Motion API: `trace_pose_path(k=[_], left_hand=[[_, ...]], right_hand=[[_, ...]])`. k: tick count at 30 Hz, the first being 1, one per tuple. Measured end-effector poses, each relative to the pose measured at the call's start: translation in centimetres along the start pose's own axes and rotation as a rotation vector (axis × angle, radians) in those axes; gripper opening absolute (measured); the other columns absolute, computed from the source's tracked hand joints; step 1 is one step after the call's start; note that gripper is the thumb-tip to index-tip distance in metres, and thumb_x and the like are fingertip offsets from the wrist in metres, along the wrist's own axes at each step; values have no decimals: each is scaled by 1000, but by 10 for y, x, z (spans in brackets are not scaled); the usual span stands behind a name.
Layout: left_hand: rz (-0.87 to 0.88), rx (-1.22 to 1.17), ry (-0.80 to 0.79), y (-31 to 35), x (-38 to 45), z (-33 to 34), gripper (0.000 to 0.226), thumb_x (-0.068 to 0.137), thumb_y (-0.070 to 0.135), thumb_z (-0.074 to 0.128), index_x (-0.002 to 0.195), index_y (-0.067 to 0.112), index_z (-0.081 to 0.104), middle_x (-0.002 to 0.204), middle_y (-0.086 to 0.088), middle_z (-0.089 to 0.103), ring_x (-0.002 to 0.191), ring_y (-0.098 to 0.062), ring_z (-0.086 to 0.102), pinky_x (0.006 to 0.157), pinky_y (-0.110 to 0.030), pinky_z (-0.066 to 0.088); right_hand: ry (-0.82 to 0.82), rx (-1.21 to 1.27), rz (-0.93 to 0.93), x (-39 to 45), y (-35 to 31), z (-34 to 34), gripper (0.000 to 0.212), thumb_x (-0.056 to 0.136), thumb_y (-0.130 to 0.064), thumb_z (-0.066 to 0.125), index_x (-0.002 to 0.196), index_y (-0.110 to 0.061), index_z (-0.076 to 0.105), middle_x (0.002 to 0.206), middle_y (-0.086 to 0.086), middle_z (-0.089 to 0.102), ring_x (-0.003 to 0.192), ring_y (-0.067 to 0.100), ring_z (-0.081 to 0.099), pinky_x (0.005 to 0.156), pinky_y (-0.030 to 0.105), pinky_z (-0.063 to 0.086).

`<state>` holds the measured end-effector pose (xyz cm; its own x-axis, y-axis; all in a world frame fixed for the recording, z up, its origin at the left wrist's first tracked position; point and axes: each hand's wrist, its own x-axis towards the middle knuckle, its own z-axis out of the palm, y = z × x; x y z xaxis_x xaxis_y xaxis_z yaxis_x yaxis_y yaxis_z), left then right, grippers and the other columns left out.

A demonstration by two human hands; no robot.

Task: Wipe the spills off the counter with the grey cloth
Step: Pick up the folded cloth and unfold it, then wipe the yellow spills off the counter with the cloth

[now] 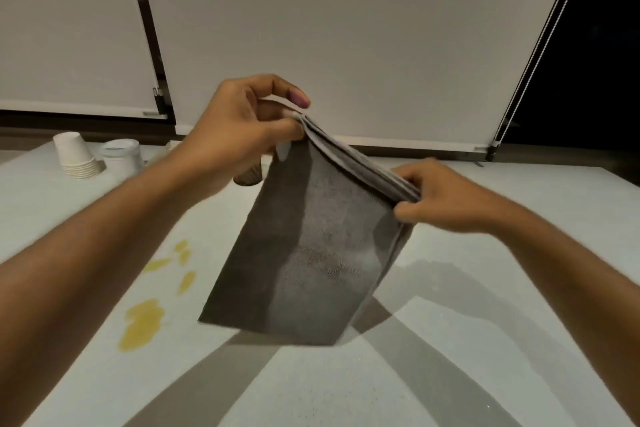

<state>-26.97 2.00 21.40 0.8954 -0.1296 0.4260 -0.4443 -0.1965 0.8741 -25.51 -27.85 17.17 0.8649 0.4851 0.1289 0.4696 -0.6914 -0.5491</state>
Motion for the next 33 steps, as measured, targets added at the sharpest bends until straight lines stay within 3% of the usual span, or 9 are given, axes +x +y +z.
trace_pose_path(k=[5,9,11,17,20,24,27,31,33], left_hand=[[-335,-17,-21,-33,35,-25,23,93,-2,70,104,18,76,92,-8,74,72,-14,73,61,-24,62],[-530,-27,-39,-95,45,-24,23,95,-4,68,106,14,74,104,-14,72,85,-22,71,92,-44,63],[-552,6,-59,-124,37,-21,26,92,-6,69,104,16,75,111,-9,72,104,-25,70,98,-44,59],[-337,162,-278,-172,-35,-33,30,87,-4,79,107,18,78,101,-4,83,102,-25,78,80,-25,62],[-206,300,-438,-183,-85,-29,28,85,-7,80,105,12,82,102,1,85,98,-15,80,89,-30,63],[-66,545,-506,-192,-134,-19,26,89,28,84,114,32,82,108,22,80,101,6,73,92,-24,59],[75,773,-503,-189,-147,-18,41,87,56,74,126,44,69,110,26,75,105,2,67,91,-18,51],[288,947,-501,-191,-146,-9,36,92,21,71,126,31,72,103,9,82,95,-21,74,90,-36,61],[331,982,-463,-187,-141,-5,33,92,19,66,122,29,73,99,8,82,88,-20,73,87,-19,53]], right_hand=[[69,78,16,30,18,-8,9,90,-12,75,95,-17,81,73,1,73,66,6,66,57,20,54],[141,-59,106,69,41,30,15,99,-19,71,102,-7,78,93,16,78,82,27,72,78,47,60],[140,-111,88,73,50,49,18,103,-21,67,107,-7,77,98,15,77,87,29,72,83,47,58],[97,-183,-107,23,74,99,26,110,-29,52,113,-15,74,106,0,75,93,14,63,81,20,46],[49,-236,-169,-14,79,128,35,109,-37,49,112,-15,76,113,1,76,105,17,63,91,29,48],[-48,-335,-165,-50,80,159,38,107,-40,50,122,-17,76,130,-3,72,123,17,60,106,30,42],[-38,-434,-153,-50,71,162,45,106,-57,46,121,-25,75,130,-10,69,124,13,58,107,30,40],[-50,-491,-263,-37,41,177,54,97,-60,58,136,-24,62,133,-6,65,118,15,59,94,31,52],[-85,-492,-262,-28,26,191,51,96,-53,61,138,-23,58,130,-4,66,113,16,62,85,30,55]])
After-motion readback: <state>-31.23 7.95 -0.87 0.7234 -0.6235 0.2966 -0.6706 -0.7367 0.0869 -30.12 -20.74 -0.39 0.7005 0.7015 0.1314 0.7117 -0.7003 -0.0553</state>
